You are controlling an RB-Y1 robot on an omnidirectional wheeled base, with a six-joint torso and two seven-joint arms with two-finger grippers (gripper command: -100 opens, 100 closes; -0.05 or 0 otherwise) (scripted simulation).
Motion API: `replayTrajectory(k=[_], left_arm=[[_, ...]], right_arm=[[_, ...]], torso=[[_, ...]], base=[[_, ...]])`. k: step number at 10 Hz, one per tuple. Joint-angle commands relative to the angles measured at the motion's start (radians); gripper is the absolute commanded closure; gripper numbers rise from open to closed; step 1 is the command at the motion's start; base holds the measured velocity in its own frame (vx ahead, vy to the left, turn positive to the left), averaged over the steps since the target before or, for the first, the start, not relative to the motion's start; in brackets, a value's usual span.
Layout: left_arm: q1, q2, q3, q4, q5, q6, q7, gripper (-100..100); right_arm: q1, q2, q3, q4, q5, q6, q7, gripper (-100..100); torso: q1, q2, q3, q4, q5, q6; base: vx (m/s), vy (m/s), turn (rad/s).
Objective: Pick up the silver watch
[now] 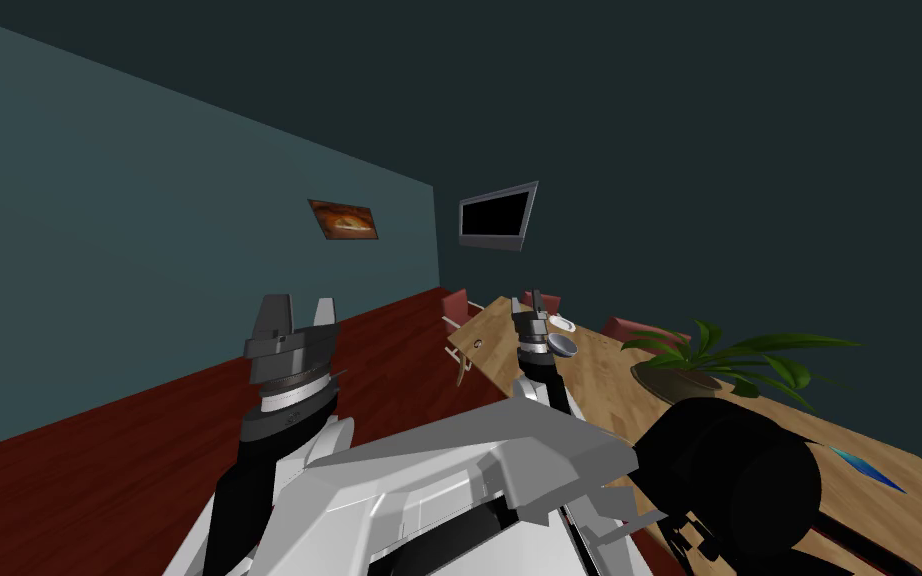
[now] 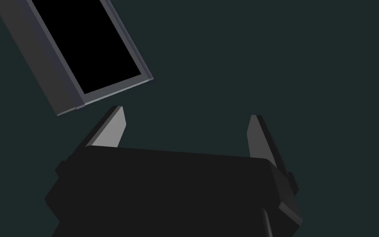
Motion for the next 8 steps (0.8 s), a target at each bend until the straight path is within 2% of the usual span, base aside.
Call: replayTrajectory(k=[1, 5, 8], left_arm=[[0.000, 0.000, 0.000, 0.000, 0.000, 0.000, 0.000, 0], [0.000, 0.000, 0.000, 0.000, 0.000, 0.000, 0.000, 0], [0.000, 0.000, 0.000, 0.000, 0.000, 0.000, 0.000, 0]], right_arm=[[-0.002, -0.030, -0.005, 0.011, 0.010, 0.005, 0.001, -100], [-0.014, -0.105, -0.032, 0.073, 0.066, 0.031, 0.008, -100], [-0.027, -0.135, -0.065, 0.142, 0.135, 0.061, 0.016, -100]], torso=[[0.000, 0.000, 0.000, 0.000, 0.000, 0.000], [0.003, -0.002, -0.001, -0.001, 0.001, 0.000], [0.005, -0.004, -0.002, -0.001, 0.001, 0.000]], base=[[0.008, 0.011, 0.003], [0.032, 0.041, 0.006], [0.055, 0.073, 0.007]])
